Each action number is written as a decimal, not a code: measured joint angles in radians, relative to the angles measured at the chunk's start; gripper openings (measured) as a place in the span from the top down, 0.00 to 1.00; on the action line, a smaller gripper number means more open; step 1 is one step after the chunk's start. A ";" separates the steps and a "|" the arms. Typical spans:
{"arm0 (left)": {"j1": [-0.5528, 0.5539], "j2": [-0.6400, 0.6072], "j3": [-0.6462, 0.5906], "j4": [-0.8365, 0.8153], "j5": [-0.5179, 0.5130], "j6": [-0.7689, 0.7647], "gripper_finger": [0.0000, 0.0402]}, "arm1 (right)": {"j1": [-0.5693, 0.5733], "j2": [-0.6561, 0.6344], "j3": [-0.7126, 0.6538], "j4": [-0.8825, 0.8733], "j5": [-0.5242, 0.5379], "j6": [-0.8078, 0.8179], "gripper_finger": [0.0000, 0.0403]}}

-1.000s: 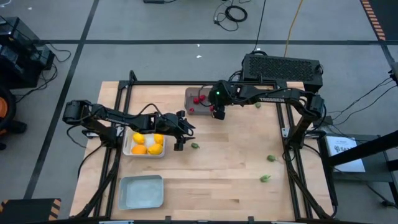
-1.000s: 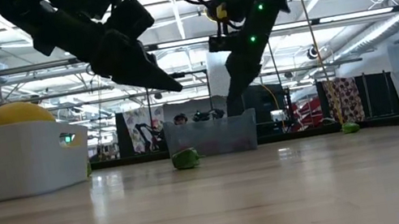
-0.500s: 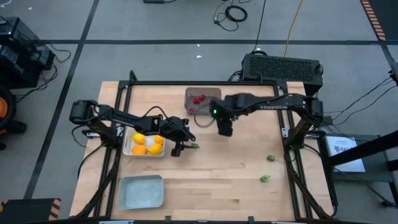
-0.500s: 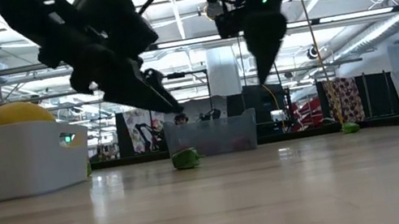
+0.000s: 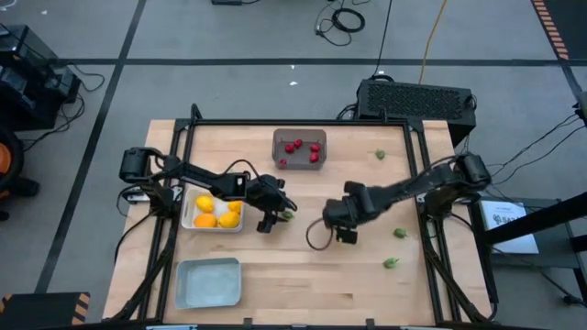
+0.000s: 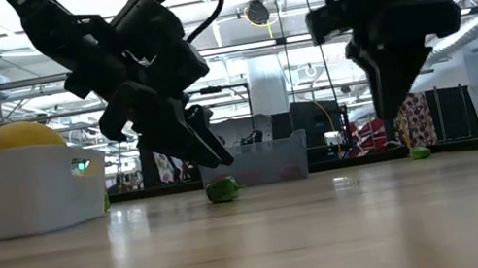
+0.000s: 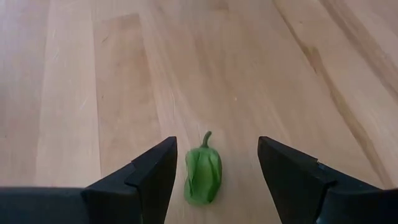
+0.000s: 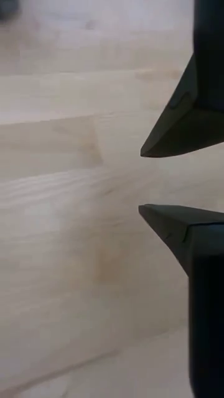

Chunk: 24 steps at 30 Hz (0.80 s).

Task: Sort produce into baskets
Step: Put the green chili pepper into the gray bin

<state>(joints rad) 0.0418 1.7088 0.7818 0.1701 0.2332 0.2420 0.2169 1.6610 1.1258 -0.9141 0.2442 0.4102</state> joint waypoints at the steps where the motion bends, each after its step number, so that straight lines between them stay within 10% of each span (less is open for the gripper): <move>1: 0.000 0.000 0.000 0.001 0.000 0.000 0.43 | 0.023 -0.011 -0.011 0.023 0.026 0.022 0.70; 13: 0.005 0.000 0.000 0.001 -0.026 -0.071 0.43 | 0.170 -0.056 -0.180 0.657 0.226 -0.233 0.80; 24: 0.004 0.022 0.002 0.008 -0.092 -0.080 0.43 | 0.156 -0.056 -0.256 0.753 0.222 -0.243 0.85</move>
<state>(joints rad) 0.0460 1.7312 0.7837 0.1783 0.1410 0.1623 0.3733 1.6052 0.8696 -0.1612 0.4663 0.1669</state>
